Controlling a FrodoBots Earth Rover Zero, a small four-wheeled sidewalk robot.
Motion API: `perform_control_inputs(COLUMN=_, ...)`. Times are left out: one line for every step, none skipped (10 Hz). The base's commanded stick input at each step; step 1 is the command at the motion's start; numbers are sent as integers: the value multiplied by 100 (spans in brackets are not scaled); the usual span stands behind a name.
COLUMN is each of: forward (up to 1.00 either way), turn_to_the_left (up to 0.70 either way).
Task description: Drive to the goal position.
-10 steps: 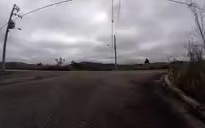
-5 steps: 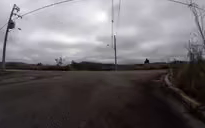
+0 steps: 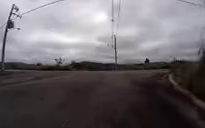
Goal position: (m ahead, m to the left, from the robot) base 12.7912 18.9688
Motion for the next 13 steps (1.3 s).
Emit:
perform_control_inputs(forward=70, turn_to_the_left=14)
perform_control_inputs(forward=70, turn_to_the_left=14)
perform_control_inputs(forward=70, turn_to_the_left=14)
perform_control_inputs(forward=70, turn_to_the_left=14)
perform_control_inputs(forward=70, turn_to_the_left=14)
perform_control_inputs(forward=70, turn_to_the_left=14)
perform_control_inputs(forward=70, turn_to_the_left=14)
perform_control_inputs(forward=70, turn_to_the_left=14)
perform_control_inputs(forward=70, turn_to_the_left=14)
perform_control_inputs(forward=70, turn_to_the_left=14)
perform_control_inputs(forward=70, turn_to_the_left=12)
perform_control_inputs(forward=70, turn_to_the_left=0)
perform_control_inputs(forward=70, turn_to_the_left=0)
